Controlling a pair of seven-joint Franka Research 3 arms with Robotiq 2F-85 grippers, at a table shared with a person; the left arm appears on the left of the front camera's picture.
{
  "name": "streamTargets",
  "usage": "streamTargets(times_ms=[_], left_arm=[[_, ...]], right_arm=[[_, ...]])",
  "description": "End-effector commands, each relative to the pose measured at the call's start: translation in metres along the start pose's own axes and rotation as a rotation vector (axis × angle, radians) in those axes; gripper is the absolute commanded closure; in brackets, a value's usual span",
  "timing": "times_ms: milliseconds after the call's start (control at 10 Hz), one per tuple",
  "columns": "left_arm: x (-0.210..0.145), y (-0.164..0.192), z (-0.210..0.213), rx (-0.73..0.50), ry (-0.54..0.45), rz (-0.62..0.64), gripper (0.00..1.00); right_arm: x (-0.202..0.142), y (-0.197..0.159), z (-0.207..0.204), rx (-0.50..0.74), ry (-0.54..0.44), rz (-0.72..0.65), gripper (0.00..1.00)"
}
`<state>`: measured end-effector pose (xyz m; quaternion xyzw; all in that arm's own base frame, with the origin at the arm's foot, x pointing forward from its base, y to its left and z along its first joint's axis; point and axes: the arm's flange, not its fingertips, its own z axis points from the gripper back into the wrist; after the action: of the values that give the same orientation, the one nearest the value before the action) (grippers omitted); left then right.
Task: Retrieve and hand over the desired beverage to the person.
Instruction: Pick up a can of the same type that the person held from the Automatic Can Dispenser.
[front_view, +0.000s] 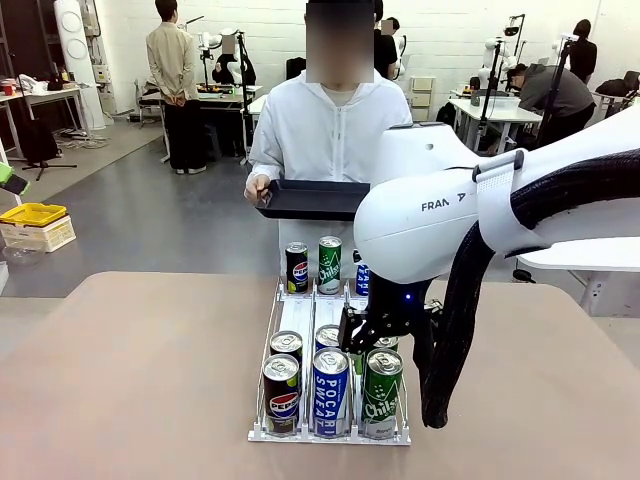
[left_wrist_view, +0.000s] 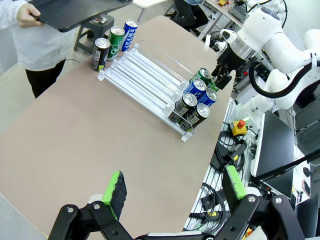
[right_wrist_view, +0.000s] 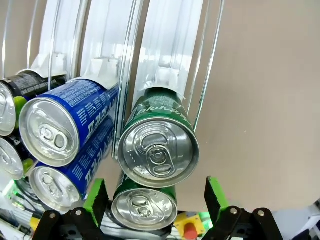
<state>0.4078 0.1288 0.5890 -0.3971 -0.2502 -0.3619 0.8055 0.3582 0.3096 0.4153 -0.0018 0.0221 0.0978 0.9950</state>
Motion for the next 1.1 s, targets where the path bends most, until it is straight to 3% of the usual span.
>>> streamTargets(times_ms=[0, 200, 300, 400, 900, 1000], left_arm=[[0.002, -0.001, 0.002, -0.009, -0.006, 0.002, 0.00], [0.002, -0.001, 0.002, -0.009, -0.006, 0.002, 0.00], [0.002, -0.001, 0.002, -0.009, -0.006, 0.002, 0.00], [0.002, -0.001, 0.002, -0.009, -0.006, 0.002, 0.00], [0.002, -0.001, 0.002, -0.009, -0.006, 0.002, 0.00], [0.002, -0.001, 0.002, -0.009, -0.006, 0.002, 0.00]], right_arm=[[0.003, 0.002, -0.003, -0.025, -0.021, 0.102, 0.27], [0.003, 0.003, -0.004, -0.025, 0.000, 0.094, 0.86], [0.003, 0.003, -0.004, -0.026, 0.011, 0.094, 0.65], [0.002, 0.004, -0.004, -0.025, 0.025, 0.099, 1.00], [-0.007, 0.011, 0.004, -0.013, 0.056, 0.077, 1.00], [-0.020, 0.015, 0.024, 0.026, 0.060, 0.033, 0.45]])
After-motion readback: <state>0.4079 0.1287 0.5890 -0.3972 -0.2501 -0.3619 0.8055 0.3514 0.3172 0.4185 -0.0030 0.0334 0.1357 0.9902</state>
